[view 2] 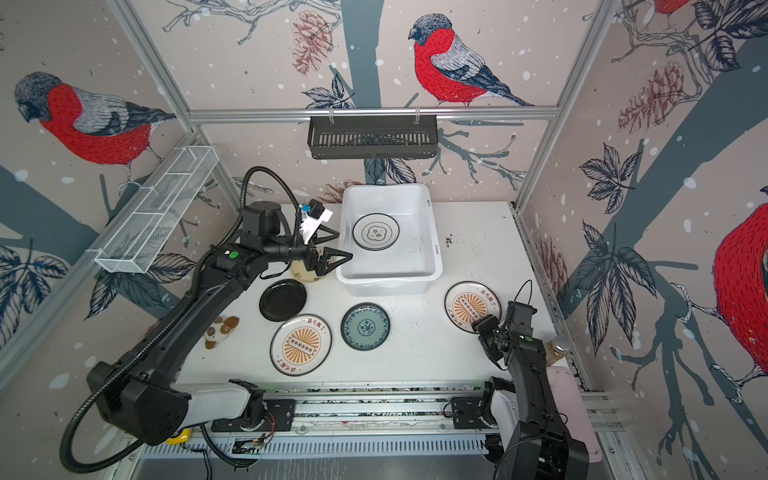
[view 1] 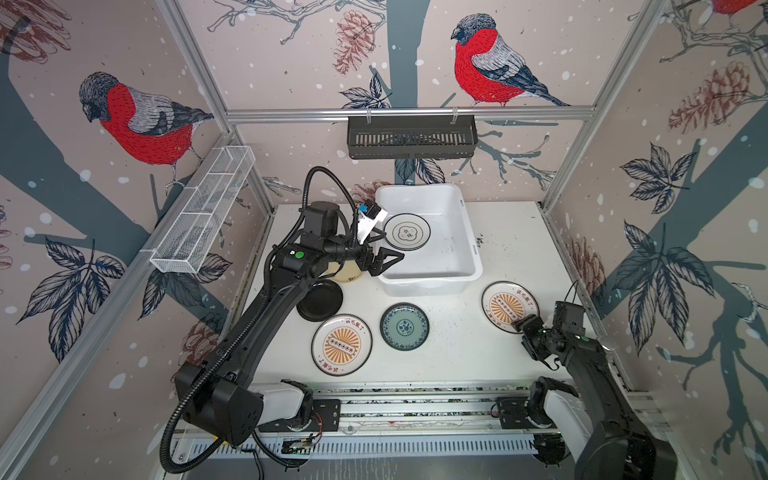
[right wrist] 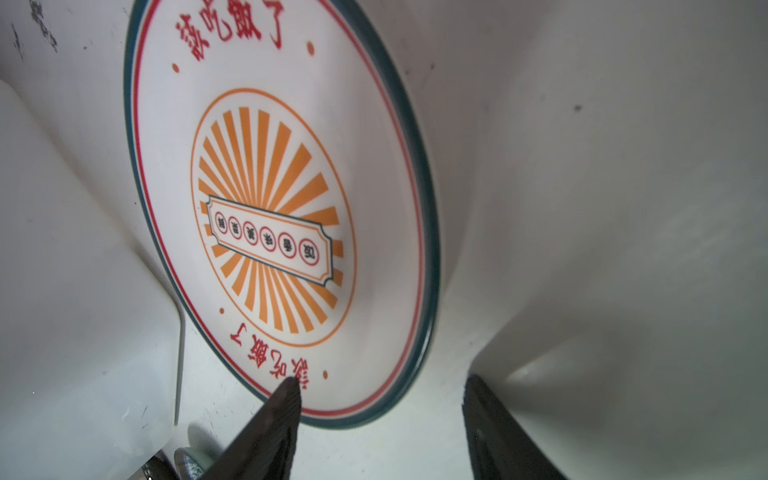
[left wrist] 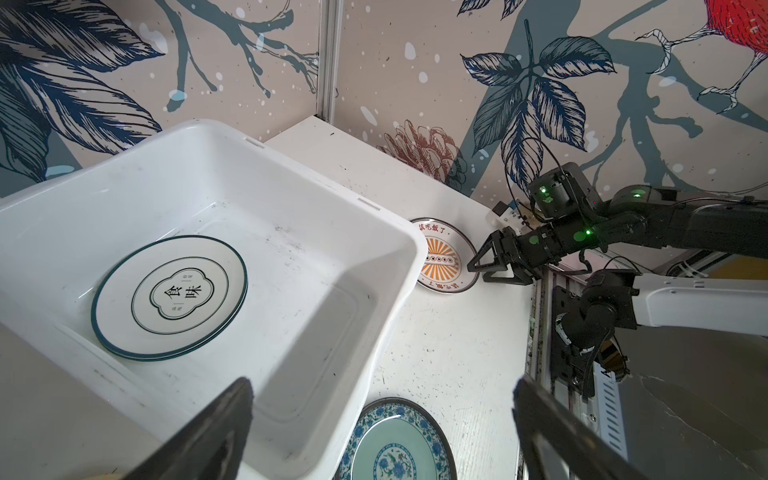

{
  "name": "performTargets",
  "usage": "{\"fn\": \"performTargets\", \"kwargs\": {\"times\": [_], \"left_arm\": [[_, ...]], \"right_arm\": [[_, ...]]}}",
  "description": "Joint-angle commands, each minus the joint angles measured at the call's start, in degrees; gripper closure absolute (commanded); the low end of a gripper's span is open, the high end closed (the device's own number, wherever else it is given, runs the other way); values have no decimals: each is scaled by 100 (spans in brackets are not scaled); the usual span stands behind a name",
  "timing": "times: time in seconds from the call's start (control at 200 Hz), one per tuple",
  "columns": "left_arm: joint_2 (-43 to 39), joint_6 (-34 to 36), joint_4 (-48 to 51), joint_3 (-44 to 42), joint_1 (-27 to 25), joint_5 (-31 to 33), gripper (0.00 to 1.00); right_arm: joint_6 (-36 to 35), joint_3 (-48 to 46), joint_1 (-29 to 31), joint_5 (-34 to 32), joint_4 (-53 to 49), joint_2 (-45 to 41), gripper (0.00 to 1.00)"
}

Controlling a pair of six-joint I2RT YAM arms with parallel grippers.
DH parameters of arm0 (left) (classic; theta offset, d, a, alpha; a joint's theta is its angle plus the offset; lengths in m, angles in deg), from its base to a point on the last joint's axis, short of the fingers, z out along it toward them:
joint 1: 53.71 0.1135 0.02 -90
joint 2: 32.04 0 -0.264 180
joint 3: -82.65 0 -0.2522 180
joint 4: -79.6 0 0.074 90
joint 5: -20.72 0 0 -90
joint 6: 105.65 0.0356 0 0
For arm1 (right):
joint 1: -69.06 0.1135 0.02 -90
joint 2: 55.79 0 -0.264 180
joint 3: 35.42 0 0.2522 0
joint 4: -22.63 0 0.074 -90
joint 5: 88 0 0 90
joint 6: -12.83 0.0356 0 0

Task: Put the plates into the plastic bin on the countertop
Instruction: 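Grip the orange-sunburst plate edge with the right gripper and tilt it upright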

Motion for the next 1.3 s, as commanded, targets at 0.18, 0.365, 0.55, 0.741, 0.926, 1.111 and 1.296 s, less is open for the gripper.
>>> {"fn": "performTargets", "kwargs": {"times": [0.18,0.365,0.55,0.741,0.926,1.111,1.296], "left_arm": [[13,41,-183,65,-17,-67,4],[39,41,-201,63,-25,-71,4],[63,41,-196,63,-34,-63,4],[74,41,-217,48,-43,-58,4],[82,33,-228,60,-59,-58,4],[93,32,-226,44,-52,-56,4],[110,19,-227,63,-60,-58,4]], "right_arm": [[454,-313,-83,30,718,-50,44],[786,-596,-119,39,1240,-95,47],[1039,-886,-146,38,1818,-70,49],[1081,-978,-179,39,2144,95,54],[1116,-1057,-207,73,2472,279,60],[1155,-1105,-225,126,2691,442,69],[1144,-1099,-229,196,2877,625,77]]}}
